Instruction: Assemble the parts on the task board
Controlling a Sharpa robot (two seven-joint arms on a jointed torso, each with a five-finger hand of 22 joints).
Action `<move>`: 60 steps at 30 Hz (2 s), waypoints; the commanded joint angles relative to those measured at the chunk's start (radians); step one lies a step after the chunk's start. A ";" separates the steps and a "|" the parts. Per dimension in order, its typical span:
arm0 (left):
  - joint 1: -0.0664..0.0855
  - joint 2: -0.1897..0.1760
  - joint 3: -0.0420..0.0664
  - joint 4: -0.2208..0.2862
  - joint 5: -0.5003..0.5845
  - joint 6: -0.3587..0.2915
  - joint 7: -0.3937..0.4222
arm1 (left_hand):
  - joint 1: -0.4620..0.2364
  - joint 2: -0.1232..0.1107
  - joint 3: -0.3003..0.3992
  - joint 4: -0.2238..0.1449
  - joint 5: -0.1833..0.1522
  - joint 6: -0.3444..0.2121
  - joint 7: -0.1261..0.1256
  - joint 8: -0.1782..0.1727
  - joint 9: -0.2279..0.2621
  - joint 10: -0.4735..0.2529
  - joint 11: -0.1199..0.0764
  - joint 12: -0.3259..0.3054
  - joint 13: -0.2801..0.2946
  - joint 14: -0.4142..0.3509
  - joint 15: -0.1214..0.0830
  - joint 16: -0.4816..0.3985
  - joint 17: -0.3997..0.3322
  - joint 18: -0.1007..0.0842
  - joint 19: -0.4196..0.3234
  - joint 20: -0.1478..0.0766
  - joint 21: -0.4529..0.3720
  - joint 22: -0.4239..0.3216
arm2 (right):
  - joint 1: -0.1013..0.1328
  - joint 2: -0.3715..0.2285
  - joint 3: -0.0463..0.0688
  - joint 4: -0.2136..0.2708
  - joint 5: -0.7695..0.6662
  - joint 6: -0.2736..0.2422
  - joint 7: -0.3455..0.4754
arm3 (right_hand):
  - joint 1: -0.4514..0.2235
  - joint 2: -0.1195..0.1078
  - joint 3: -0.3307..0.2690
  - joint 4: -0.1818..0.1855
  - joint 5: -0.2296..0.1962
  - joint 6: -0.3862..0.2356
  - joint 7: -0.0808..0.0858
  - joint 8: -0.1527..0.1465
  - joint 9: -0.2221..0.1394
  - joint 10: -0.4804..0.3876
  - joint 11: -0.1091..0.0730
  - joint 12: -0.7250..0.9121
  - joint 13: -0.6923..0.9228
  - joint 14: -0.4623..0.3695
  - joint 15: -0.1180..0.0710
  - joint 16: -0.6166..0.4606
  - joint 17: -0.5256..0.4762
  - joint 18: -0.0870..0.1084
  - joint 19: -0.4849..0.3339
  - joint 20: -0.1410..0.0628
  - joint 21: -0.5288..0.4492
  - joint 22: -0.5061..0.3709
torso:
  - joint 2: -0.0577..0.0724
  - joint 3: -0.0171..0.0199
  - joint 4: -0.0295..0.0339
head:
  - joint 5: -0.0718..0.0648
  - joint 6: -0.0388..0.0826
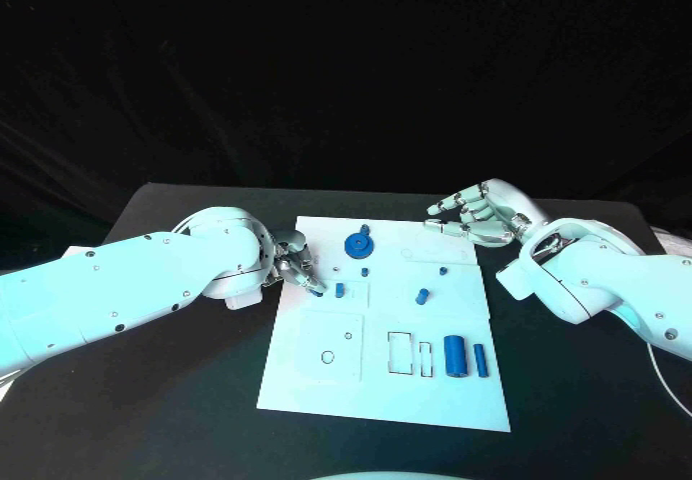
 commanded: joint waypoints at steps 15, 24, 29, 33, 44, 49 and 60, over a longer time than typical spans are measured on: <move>-0.004 0.014 -0.006 -0.002 0.014 0.078 -0.044 | -0.028 -0.016 0.100 -0.066 0.015 0.035 -0.020 0.003 0.005 0.009 0.000 0.003 0.003 0.105 -0.005 0.003 0.263 -0.013 0.065 -0.003 0.005 0.209 | -0.001 -0.004 0.000 0.007 -0.003 0.011 0.009 | 0.002 0.007 -0.003 -0.001 0.000 0.006 -0.001 0.001 0.001 -0.007 -0.001 -0.004 0.051 0.063 0.000 -0.007 0.085 0.016 0.017 0.000 -0.006 0.154 | 0.000 0.0017 -0.0004 | -0.002 -0.003; -0.004 0.028 -0.006 -0.010 0.020 0.113 -0.089 | -0.176 -0.027 0.081 0.009 0.032 0.063 -0.027 -0.004 0.006 0.019 -0.005 0.015 0.016 0.105 -0.009 0.003 0.263 -0.015 0.071 -0.004 0.011 0.216 | -0.001 -0.008 0.000 0.012 -0.004 0.009 0.009 | 0.002 0.007 -0.003 -0.001 0.000 0.006 -0.001 0.001 0.001 -0.007 -0.001 -0.004 0.051 0.063 0.000 -0.007 0.085 0.016 0.017 0.000 -0.006 0.154 | 0.000 0.0022 -0.0010 | -0.004 -0.003; -0.003 0.035 -0.006 -0.017 0.020 0.110 -0.103 | -0.207 -0.022 0.082 0.020 0.033 0.069 -0.028 -0.008 0.006 0.021 -0.007 0.018 0.019 0.105 -0.011 0.003 0.263 -0.016 0.072 -0.005 0.012 0.218 | -0.001 -0.010 0.000 0.014 -0.004 0.009 0.009 | 0.002 0.007 -0.003 -0.001 0.000 0.006 -0.001 0.001 0.001 -0.007 -0.001 -0.004 0.051 0.063 0.000 -0.007 0.085 0.016 0.017 0.000 -0.006 0.154 | 0.000 0.0018 0.0001 | -0.005 -0.003; -0.003 0.040 -0.007 -0.021 0.020 0.100 -0.108 | -0.229 -0.003 0.094 0.028 0.034 0.073 -0.029 -0.012 0.005 0.022 -0.008 0.019 0.021 0.105 -0.012 0.003 0.263 -0.016 0.073 -0.006 0.013 0.219 | -0.001 -0.011 0.000 0.015 -0.004 0.008 0.009 | 0.002 0.007 -0.003 -0.001 0.000 0.006 -0.001 0.001 0.001 -0.007 -0.001 -0.004 0.051 0.063 0.000 -0.007 0.085 0.016 0.017 0.000 -0.006 0.154 | 0.000 0.0015 0.0000 | -0.006 -0.003; -0.003 0.048 -0.007 -0.025 0.020 0.075 -0.109 | -0.242 0.015 0.111 0.027 0.036 0.076 -0.030 -0.015 0.006 0.023 -0.009 0.019 0.022 0.105 -0.013 0.003 0.263 -0.017 0.075 -0.007 0.015 0.222 | -0.001 -0.011 0.000 0.014 -0.004 0.010 0.008 | 0.003 0.007 -0.005 -0.001 0.000 0.006 -0.001 0.001 0.002 -0.008 -0.001 -0.005 0.050 0.063 0.000 -0.008 0.084 0.016 0.016 0.000 -0.006 0.153 | 0.000 0.0010 0.0001 | -0.009 -0.001; -0.003 0.049 -0.006 -0.026 0.019 0.062 -0.107 | -0.228 0.021 0.152 -0.011 0.037 0.073 -0.031 -0.020 0.010 0.021 -0.010 0.016 0.020 0.105 -0.015 0.003 0.263 -0.016 0.073 -0.009 0.012 0.220 | -0.001 -0.010 0.000 0.012 -0.004 0.011 0.008 | 0.003 0.007 -0.005 -0.001 0.000 0.006 -0.001 0.001 0.002 -0.008 -0.001 -0.005 0.050 0.063 0.000 -0.008 0.084 0.016 0.016 0.000 -0.006 0.153 | 0.000 0.0004 -0.0010 | -0.009 0.001; -0.003 0.051 -0.006 -0.036 0.051 0.076 -0.106 | -0.150 -0.015 0.255 -0.132 0.039 0.020 -0.016 -0.024 0.034 -0.025 0.000 -0.064 -0.051 0.105 -0.009 0.003 0.263 -0.009 0.058 -0.008 -0.013 0.199 | -0.001 -0.010 0.000 0.010 -0.004 0.016 0.008 | 0.003 0.007 -0.005 -0.001 0.001 0.006 -0.001 0.001 0.002 -0.008 -0.001 -0.005 0.049 0.062 -0.001 -0.009 0.083 0.017 0.016 0.000 -0.007 0.152 | 0.000 0.0008 0.0003 | -0.011 -0.001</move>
